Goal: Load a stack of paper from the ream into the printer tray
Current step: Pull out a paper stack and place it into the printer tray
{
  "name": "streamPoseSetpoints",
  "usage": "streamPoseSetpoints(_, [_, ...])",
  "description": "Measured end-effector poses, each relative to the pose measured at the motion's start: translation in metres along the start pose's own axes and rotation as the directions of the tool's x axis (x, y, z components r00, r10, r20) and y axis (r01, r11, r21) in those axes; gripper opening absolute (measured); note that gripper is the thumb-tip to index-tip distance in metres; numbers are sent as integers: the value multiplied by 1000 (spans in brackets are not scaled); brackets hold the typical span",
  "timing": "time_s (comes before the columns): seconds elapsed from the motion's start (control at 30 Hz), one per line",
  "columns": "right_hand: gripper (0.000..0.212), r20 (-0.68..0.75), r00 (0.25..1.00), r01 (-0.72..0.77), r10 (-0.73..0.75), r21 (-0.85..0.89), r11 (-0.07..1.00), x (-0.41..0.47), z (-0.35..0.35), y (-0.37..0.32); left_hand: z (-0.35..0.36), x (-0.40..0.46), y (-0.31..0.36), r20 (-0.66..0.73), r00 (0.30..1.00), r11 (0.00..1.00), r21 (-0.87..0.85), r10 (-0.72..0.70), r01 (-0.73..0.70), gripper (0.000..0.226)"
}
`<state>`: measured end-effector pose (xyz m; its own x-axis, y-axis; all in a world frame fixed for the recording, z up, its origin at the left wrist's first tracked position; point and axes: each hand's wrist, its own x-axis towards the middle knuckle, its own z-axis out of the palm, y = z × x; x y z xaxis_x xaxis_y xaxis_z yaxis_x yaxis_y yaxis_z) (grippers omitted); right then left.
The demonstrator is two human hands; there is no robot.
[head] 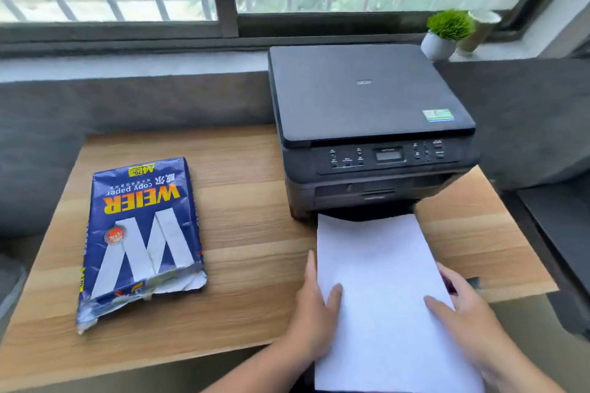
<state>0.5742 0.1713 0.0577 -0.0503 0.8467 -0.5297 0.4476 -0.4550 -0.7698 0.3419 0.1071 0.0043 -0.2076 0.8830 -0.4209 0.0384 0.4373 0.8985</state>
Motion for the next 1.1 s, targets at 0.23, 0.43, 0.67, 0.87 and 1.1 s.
streamPoseSetpoints(0.23, [55, 112, 989, -97, 98, -13, 995, 74, -45, 9, 51, 44, 1, -75, 993, 988, 111, -95, 103, 66])
streamPoseSetpoints(0.43, [56, 287, 947, -115, 145, -119, 986, 123, -63, 32, 86, 41, -11, -277, 930, 928, 214, -241, 304, 58])
streamPoseSetpoints(0.67, [54, 286, 938, -167, 194, -117, 979, 143, -63, 53, 94, 51, -13, -399, 899, 898, 309, -178, 315, 54])
streamPoseSetpoints(0.87, [48, 232, 969, -78, 80, -17, 997, 158, -66, 42, 95, 73, -5, -444, 890, 911, 318, -101, 262, 42])
streamPoseSetpoints(1.1, [50, 156, 985, -72, 76, -31, 997, 152, -75, 53, 100, 73, -8, -259, 931, 822, 564, 258, -71, 37])
